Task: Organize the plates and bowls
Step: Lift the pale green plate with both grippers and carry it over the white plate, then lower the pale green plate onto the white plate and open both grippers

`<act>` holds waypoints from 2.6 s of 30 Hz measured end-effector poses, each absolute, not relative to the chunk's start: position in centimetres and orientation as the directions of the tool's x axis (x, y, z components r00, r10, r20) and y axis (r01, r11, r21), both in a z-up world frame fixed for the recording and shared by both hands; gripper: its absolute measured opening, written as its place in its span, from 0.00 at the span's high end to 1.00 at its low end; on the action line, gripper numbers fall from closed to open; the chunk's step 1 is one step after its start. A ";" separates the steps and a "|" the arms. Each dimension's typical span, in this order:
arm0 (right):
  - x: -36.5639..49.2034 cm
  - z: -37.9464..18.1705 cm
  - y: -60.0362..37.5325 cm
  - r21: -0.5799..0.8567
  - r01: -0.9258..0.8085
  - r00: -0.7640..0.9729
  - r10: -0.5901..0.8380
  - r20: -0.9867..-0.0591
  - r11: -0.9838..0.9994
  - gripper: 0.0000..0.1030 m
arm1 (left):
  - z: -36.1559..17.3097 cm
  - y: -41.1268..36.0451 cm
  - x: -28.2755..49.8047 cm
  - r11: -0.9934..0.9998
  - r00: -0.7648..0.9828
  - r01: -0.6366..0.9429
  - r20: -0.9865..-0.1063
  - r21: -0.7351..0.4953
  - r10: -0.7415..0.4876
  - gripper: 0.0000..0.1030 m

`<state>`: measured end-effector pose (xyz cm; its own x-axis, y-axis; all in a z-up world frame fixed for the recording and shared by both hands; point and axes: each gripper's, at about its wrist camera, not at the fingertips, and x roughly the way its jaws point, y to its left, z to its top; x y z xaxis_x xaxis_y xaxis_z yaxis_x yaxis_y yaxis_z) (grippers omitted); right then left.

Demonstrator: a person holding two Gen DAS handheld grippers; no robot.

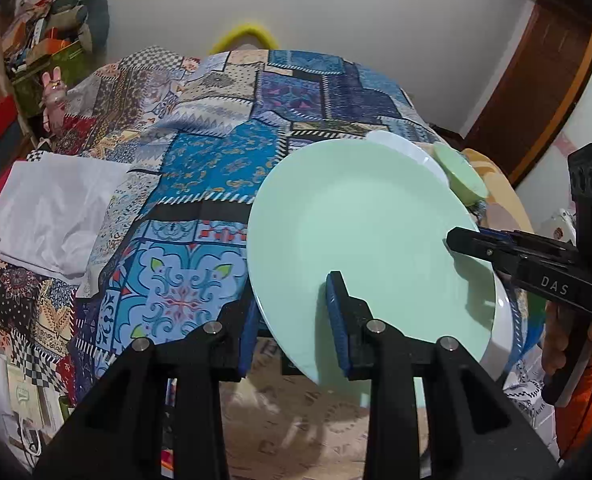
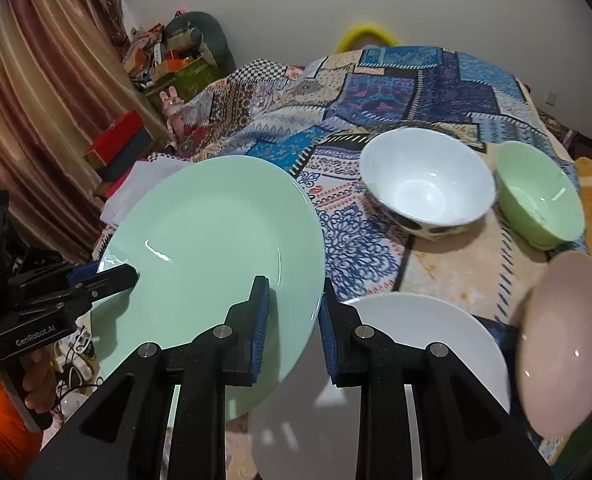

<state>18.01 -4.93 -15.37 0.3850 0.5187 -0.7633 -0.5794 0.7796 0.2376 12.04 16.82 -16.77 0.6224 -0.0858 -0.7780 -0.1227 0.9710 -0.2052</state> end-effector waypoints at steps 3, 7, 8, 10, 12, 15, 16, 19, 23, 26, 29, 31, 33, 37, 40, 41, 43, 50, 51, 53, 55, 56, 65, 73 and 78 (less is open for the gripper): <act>17.5 -15.0 -6.2 0.239 -0.569 0.398 0.518 -0.757 0.787 0.78 | -16.2 15.4 11.7 0.975 0.629 -0.106 -0.773 -0.193 -0.085 0.69; 17.0 -14.7 -8.3 0.249 -0.546 0.412 0.515 -0.751 0.800 0.78 | -15.8 13.6 11.3 0.978 0.632 -0.084 -0.769 -0.189 -0.095 0.69; 16.9 -14.6 -8.7 0.251 -0.541 0.416 0.515 -0.750 0.803 0.78 | -15.8 13.0 11.3 0.979 0.632 -0.077 -0.769 -0.191 -0.100 0.69; 16.6 -14.5 -9.8 0.255 -0.529 0.425 0.512 -0.747 0.810 0.78 | -15.8 12.1 11.3 0.979 0.628 -0.066 -0.770 -0.195 -0.111 0.69; 16.4 -14.5 -10.7 0.258 -0.520 0.429 0.510 -0.745 0.814 0.78 | -15.8 11.1 11.3 0.979 0.626 -0.056 -0.771 -0.196 -0.118 0.69; 16.0 -14.6 -12.0 0.258 -0.506 0.435 0.503 -0.747 0.823 0.78 | -15.8 9.6 11.3 0.981 0.622 -0.039 -0.773 -0.192 -0.127 0.69; 15.9 -14.7 -12.4 0.260 -0.501 0.437 0.500 -0.748 0.826 0.78 | -15.9 9.3 11.3 0.981 0.620 -0.035 -0.774 -0.191 -0.129 0.69; 15.6 -14.9 -13.6 0.265 -0.485 0.440 0.494 -0.750 0.834 0.78 | -16.2 8.0 11.4 0.981 0.611 -0.021 -0.779 -0.194 -0.140 0.69; 15.3 -15.5 -14.9 0.267 -0.468 0.440 0.484 -0.756 0.843 0.78 | -16.9 6.6 11.6 0.979 0.591 -0.005 -0.791 -0.203 -0.161 0.68; 15.2 -16.2 -15.5 0.266 -0.455 0.435 0.472 -0.767 0.850 0.78 | -17.5 5.7 11.8 0.981 0.578 0.009 -0.800 -0.194 -0.163 0.68; 15.2 -17.2 -16.2 0.283 -0.437 0.422 0.473 -0.774 0.854 0.78 | -18.3 5.1 12.0 0.983 0.563 0.019 -0.810 -0.184 -0.163 0.68; 15.1 -17.8 -16.4 0.293 -0.427 0.413 0.473 -0.778 0.856 0.78 | -18.9 4.8 12.2 0.983 0.549 0.019 -0.819 -0.185 -0.165 0.68; 15.1 -18.4 -16.6 0.298 -0.418 0.404 0.470 -0.785 0.858 0.78 | -19.6 4.7 12.5 0.983 0.532 0.018 -0.830 -0.185 -0.166 0.68; 15.4 -19.6 -16.9 0.313 -0.400 0.383 0.468 -0.797 0.861 0.78 | -20.9 4.6 13.2 0.982 0.502 0.017 -0.848 -0.188 -0.171 0.68; 15.6 -20.4 -17.0 0.328 -0.387 0.367 0.470 -0.803 0.862 0.78 | -21.9 4.5 13.6 0.982 0.481 0.016 -0.860 -0.188 -0.172 0.68; 15.6 -20.6 -17.0 0.330 -0.384 0.363 0.470 -0.804 0.862 0.78 | -22.2 4.5 13.8 0.982 0.474 0.015 -0.864 -0.186 -0.171 0.68; 15.7 -20.9 -17.0 0.334 -0.379 0.357 0.470 -0.807 0.863 0.78 | -22.7 4.6 14.3 0.984 0.463 0.010 -0.871 -0.180 -0.164 0.68; 15.9 -21.0 -17.3 0.345 -0.366 0.358 0.473 -0.805 0.864 0.78 | -23.8 4.2 15.4 0.988 0.443 0.009 -0.886 -0.151 -0.140 0.68; 16.0 -21.0 -17.5 0.351 -0.363 0.357 0.477 -0.803 0.863 0.78 | -23.8 4.1 15.6 0.989 0.442 0.010 -0.886 -0.150 -0.139 0.68; 16.0 -21.0 -17.6 0.352 -0.363 0.359 0.478 -0.802 0.863 0.78 | -24.0 4.1 15.9 0.988 0.440 0.007 -0.887 -0.153 -0.140 0.68; 15.9 -20.9 -17.8 0.347 -0.361 0.365 0.473 -0.802 0.866 0.78 | -24.2 4.0 16.2 0.989 0.439 0.005 -0.888 -0.149 -0.136 0.68; 15.9 -20.8 -17.8 0.347 -0.361 0.368 0.474 -0.800 0.866 0.78 | -24.2 3.8 16.3 0.990 0.439 0.007 -0.889 -0.143 -0.132 0.68; 15.4 -20.7 -18.0 0.338 -0.376 0.374 0.475 -0.796 0.863 0.79 | -24.2 2.9 16.3 0.997 0.448 0.022 -0.891 -0.072 -0.074 0.69; 14.7 -19.5 -19.3 0.300 -0.357 0.432 0.441 -0.787 0.885 0.78 | -23.5 3.0 15.1 0.997 0.460 0.032 -0.884 -0.072 -0.079 0.69; 14.3 -18.2 -20.1 0.277 -0.356 0.477 0.429 -0.767 0.892 0.78 | -21.4 3.3 14.5 0.998 0.498 0.028 -0.865 -0.061 -0.067 0.62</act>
<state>14.29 -20.11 -18.19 0.4768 0.4288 -0.7674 -0.3559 0.8924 0.2775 14.54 3.27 -21.43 0.4976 -0.0666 -0.8649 0.0280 0.9978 -0.0607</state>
